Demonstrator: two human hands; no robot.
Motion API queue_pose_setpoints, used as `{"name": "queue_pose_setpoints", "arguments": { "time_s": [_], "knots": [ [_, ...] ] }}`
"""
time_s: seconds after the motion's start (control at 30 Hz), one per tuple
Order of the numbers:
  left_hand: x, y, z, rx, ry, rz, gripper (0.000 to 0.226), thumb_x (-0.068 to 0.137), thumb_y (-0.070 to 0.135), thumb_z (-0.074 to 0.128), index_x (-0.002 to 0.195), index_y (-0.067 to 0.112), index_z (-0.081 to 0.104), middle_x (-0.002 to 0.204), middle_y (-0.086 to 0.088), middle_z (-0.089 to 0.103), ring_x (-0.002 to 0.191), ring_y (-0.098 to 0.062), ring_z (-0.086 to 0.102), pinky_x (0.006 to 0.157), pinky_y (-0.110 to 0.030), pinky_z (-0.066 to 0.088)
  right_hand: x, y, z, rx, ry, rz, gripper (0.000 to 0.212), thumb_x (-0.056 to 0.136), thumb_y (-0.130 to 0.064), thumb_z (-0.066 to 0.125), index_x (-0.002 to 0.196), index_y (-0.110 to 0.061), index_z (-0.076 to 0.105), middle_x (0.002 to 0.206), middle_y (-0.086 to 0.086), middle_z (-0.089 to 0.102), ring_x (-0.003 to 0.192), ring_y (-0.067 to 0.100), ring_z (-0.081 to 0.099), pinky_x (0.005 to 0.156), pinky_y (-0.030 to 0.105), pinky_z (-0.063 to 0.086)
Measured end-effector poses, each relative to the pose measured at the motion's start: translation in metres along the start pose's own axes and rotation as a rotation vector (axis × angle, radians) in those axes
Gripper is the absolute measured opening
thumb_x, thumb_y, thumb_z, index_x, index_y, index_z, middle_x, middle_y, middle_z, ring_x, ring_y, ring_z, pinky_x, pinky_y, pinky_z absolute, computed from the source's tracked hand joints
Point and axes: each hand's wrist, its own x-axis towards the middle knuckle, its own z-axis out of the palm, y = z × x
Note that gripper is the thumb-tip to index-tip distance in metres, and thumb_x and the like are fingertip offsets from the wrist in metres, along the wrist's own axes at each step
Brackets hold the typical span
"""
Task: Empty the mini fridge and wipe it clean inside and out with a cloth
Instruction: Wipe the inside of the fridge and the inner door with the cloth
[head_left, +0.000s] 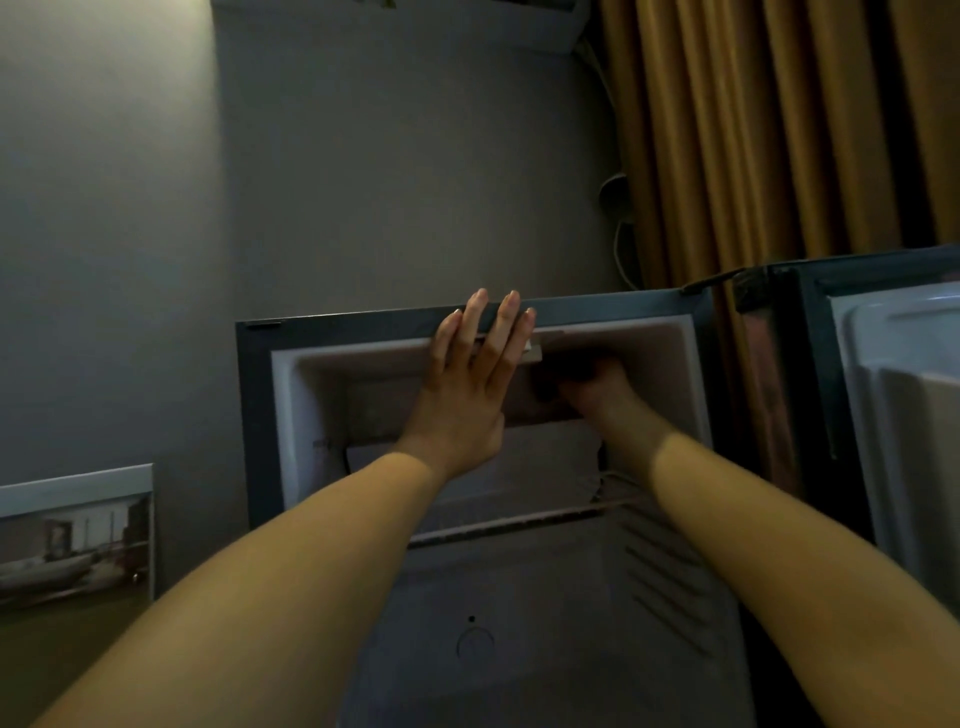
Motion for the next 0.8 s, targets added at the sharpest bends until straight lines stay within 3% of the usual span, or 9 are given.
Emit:
{"name": "queue_pose_setpoints", "arguments": {
  "time_s": [0.17,0.27,0.3,0.4,0.5,0.63,0.8],
  "knots": [
    [-0.001,0.003,-0.013,0.045,-0.142,-0.023,0.104,0.068,0.029,0.056,0.152,0.004,0.0,0.158,-0.016,0.002,0.144,-0.042,0.005,0.117,-0.05,-0.006,-0.036,-0.011,-0.001,0.068,0.103,-0.076,0.05,0.089,-0.008,0.066,0.135,0.001,0.049,0.133,0.019,0.055,0.125,0.032,0.051,0.101,0.036,0.043],
    [0.0,0.005,-0.022,0.061,-0.225,-0.059,0.11,0.07,0.033,0.055,0.149,0.002,-0.015,0.158,-0.016,-0.009,0.143,-0.044,-0.005,0.115,-0.051,-0.015,-0.068,-0.036,-0.003,0.735,0.077,0.085,0.042,0.1,-0.011,0.045,0.142,-0.003,0.041,0.143,0.023,0.043,0.132,0.038,0.04,0.107,0.044,0.035],
    [0.0,0.006,-0.026,0.051,-0.254,-0.072,0.112,0.072,0.033,0.055,0.147,0.002,-0.023,0.157,-0.016,-0.014,0.143,-0.044,-0.011,0.113,-0.051,-0.02,-0.074,-0.042,-0.007,0.783,0.093,0.09,0.04,0.101,-0.008,0.042,0.141,-0.004,0.043,0.143,0.021,0.044,0.133,0.037,0.04,0.108,0.042,0.034],
    [0.002,0.011,-0.036,0.012,-0.37,-0.089,0.112,0.082,0.035,0.051,0.135,0.002,-0.042,0.153,-0.018,-0.031,0.138,-0.045,-0.028,0.109,-0.052,-0.026,-0.099,-0.056,-0.011,0.686,0.185,0.051,0.039,0.098,-0.001,0.046,0.136,-0.004,0.048,0.136,0.013,0.053,0.13,0.026,0.046,0.104,0.025,0.035],
    [0.006,0.014,-0.045,0.003,-0.427,-0.1,0.115,0.085,0.039,0.05,0.125,-0.001,-0.05,0.15,-0.02,-0.035,0.135,-0.047,-0.031,0.105,-0.053,-0.026,-0.109,-0.056,-0.008,0.706,0.064,0.008,0.038,0.103,-0.006,0.032,0.137,-0.005,0.048,0.14,0.014,0.051,0.133,0.026,0.044,0.111,0.034,0.03],
    [0.009,0.013,-0.053,-0.013,-0.485,-0.111,0.118,0.084,0.039,0.054,0.124,-0.001,-0.051,0.149,-0.02,-0.037,0.135,-0.047,-0.032,0.103,-0.053,-0.027,-0.115,-0.046,0.02,0.773,-0.002,0.113,0.038,0.103,-0.015,0.036,0.137,-0.006,0.048,0.14,0.018,0.051,0.13,0.03,0.046,0.109,0.041,0.033],
    [0.01,0.012,-0.054,0.012,-0.497,-0.108,0.119,0.084,0.041,0.054,0.124,-0.003,-0.05,0.144,-0.022,-0.042,0.131,-0.048,-0.035,0.1,-0.054,-0.03,-0.104,-0.044,0.036,0.652,0.056,0.199,0.038,0.103,-0.02,0.032,0.134,-0.003,0.046,0.131,0.02,0.052,0.125,0.036,0.048,0.105,0.048,0.039]
  ]
}}
